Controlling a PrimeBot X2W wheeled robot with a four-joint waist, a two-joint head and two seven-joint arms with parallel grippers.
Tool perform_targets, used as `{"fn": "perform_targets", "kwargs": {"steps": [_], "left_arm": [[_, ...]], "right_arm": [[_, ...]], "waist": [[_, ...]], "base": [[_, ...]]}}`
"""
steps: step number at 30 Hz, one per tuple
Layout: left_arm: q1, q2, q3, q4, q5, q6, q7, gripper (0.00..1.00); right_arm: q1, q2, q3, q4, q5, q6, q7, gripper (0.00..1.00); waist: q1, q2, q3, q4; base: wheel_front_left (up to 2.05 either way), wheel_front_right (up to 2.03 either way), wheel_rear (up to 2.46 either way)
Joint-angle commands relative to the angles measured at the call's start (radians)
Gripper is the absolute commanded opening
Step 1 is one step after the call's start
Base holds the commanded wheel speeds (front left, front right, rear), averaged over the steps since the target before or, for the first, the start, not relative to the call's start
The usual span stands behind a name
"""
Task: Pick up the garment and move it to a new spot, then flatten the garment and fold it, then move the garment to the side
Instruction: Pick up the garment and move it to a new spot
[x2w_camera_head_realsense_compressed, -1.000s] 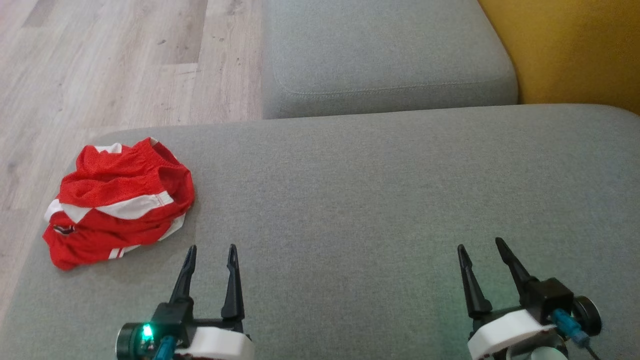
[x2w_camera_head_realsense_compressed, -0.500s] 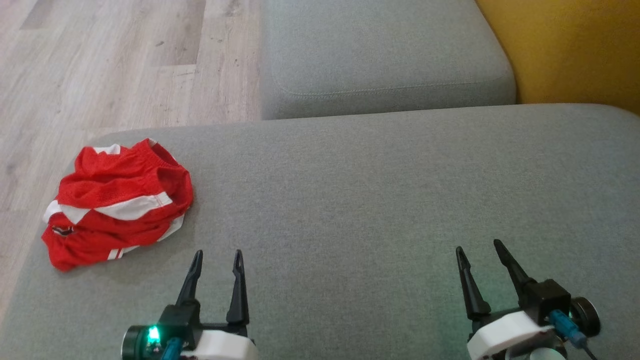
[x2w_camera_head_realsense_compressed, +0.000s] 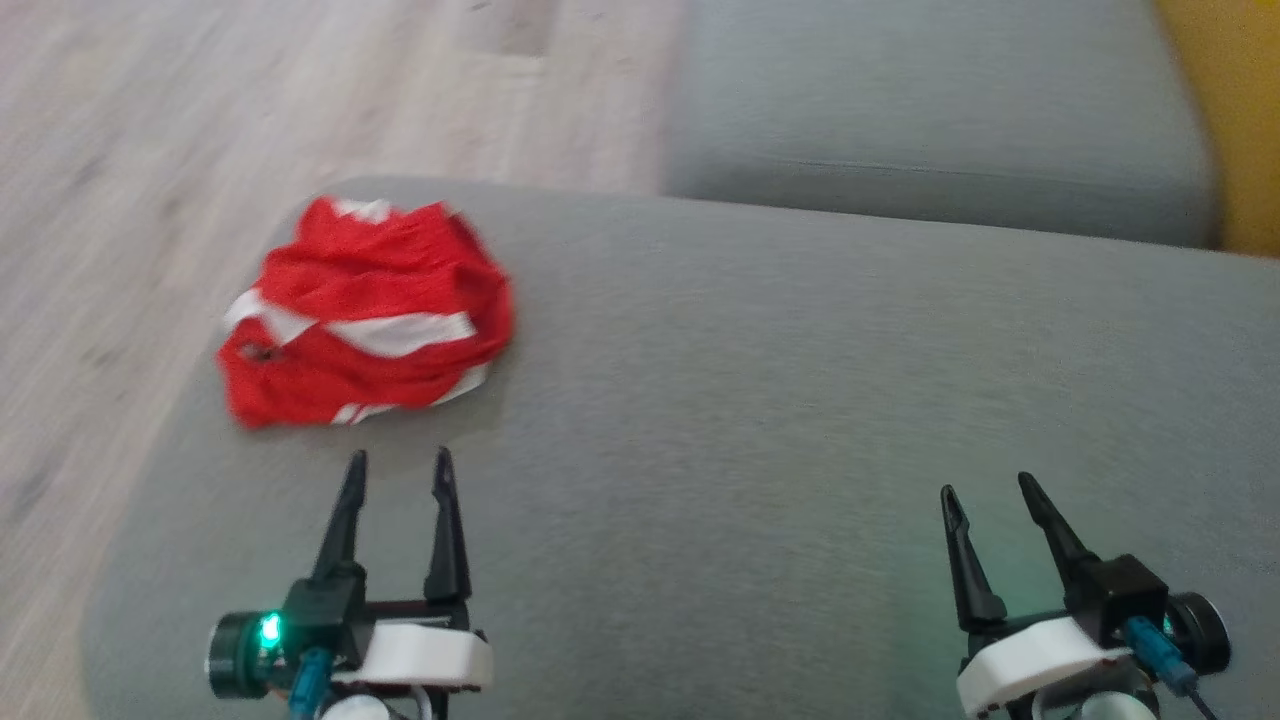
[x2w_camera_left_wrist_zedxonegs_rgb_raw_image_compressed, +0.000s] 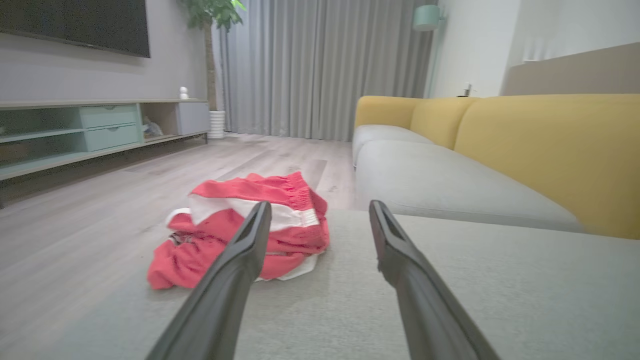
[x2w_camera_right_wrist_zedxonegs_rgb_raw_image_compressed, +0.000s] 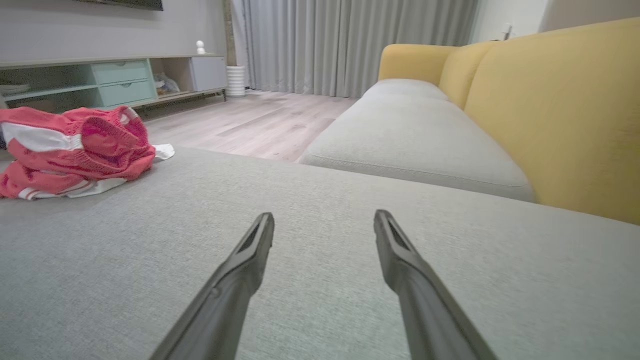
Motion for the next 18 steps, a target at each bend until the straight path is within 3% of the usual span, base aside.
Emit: {"fn": "perform_targets", "kwargs": {"steps": [1, 11, 18], "left_arm": [[-0.058, 0.003, 0.044, -0.042, 0.012, 0.01, -0.01, 1.0], [-0.059, 0.003, 0.089, -0.093, 0.028, 0.02, -0.01, 1.0], [-0.189, 0.003, 0.119, -0.184, 0.061, -0.024, -0.01, 1.0]], "right_arm": [[-0.033, -0.008, 0.023, -0.036, -0.007, 0.008, -0.011, 1.0], [-0.027, -0.008, -0.032, -0.054, -0.051, 0.008, -0.011, 1.0], [-0.051, -0.008, -0.086, -0.088, -0.133, 0.008, -0.011, 1.0]], "waist": [[0.0, 0.0, 0.037, 0.099], [0.0, 0.0, 0.078, 0.289], [0.0, 0.0, 0.158, 0.322]], "base": [[0.0, 0.0, 0.0], [0.0, 0.0, 0.0], [0.0, 0.0, 0.0]]}}
